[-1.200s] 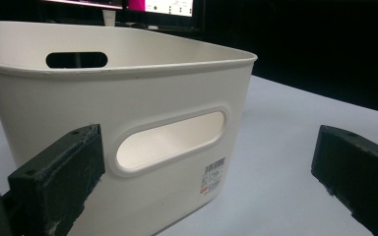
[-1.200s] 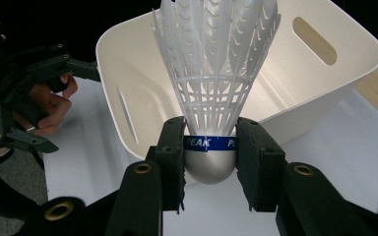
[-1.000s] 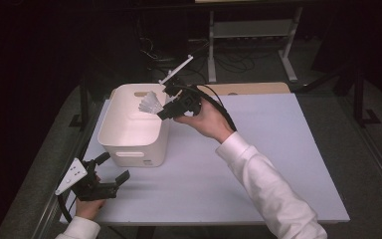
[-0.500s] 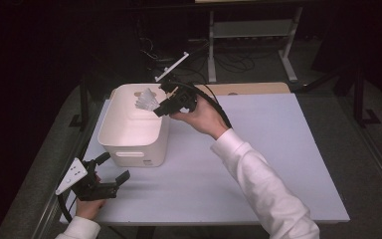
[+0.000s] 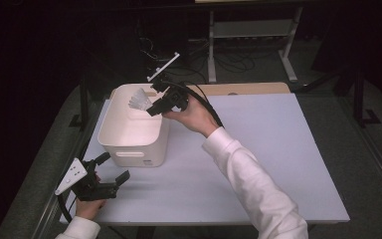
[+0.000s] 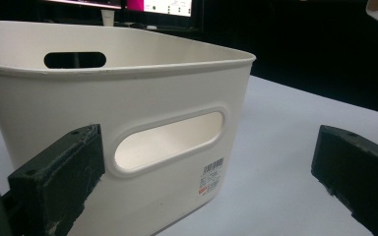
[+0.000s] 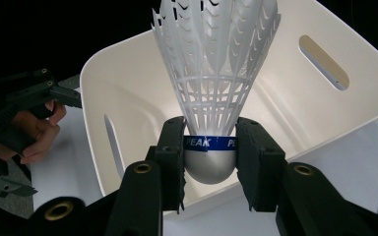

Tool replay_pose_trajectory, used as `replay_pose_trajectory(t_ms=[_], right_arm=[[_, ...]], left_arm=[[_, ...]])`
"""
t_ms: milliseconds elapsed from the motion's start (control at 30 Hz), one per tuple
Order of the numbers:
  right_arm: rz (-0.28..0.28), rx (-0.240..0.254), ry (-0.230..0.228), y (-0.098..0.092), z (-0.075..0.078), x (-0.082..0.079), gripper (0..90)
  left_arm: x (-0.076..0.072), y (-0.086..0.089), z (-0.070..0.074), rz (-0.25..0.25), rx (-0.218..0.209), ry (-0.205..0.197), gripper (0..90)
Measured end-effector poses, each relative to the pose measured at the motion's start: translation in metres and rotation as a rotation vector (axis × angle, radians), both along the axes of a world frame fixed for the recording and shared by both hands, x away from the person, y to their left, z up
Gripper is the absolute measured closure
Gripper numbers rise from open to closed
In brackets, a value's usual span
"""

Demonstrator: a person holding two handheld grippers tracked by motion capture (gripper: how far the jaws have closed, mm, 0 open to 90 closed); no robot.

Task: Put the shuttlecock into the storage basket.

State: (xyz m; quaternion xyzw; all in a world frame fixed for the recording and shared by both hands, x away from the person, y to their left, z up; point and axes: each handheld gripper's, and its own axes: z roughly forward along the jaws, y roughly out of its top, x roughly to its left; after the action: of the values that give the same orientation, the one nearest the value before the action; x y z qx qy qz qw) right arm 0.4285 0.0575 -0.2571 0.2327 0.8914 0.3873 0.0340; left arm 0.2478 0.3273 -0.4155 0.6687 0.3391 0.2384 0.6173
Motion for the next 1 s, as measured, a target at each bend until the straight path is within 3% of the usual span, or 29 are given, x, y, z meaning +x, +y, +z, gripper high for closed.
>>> replay_pose_trajectory(t_ms=[500,600,700,900,933,1000], right_arm=[[0.014,0.031,0.023,0.020,-0.006,0.006,63.9],[0.017,0.030,0.031,0.026,-0.009,0.008,63.9],[0.022,0.012,0.008,0.029,-0.013,0.010,63.9],[0.025,0.024,0.027,0.035,-0.020,0.013,63.7],[0.024,0.030,0.036,0.036,-0.020,0.013,62.8],[0.034,0.060,0.050,0.036,-0.021,0.014,46.0]], left_arm=[[0.000,-0.001,0.000,-0.001,0.001,0.000,0.0],[-0.001,0.001,0.000,0.000,0.010,0.002,0.0],[-0.001,0.001,0.001,0.000,0.011,0.002,0.0],[-0.001,0.001,0.001,-0.002,0.003,-0.001,0.0],[-0.001,0.001,0.001,-0.002,0.002,-0.001,0.0],[-0.001,0.001,0.001,-0.001,0.002,-0.001,0.0]])
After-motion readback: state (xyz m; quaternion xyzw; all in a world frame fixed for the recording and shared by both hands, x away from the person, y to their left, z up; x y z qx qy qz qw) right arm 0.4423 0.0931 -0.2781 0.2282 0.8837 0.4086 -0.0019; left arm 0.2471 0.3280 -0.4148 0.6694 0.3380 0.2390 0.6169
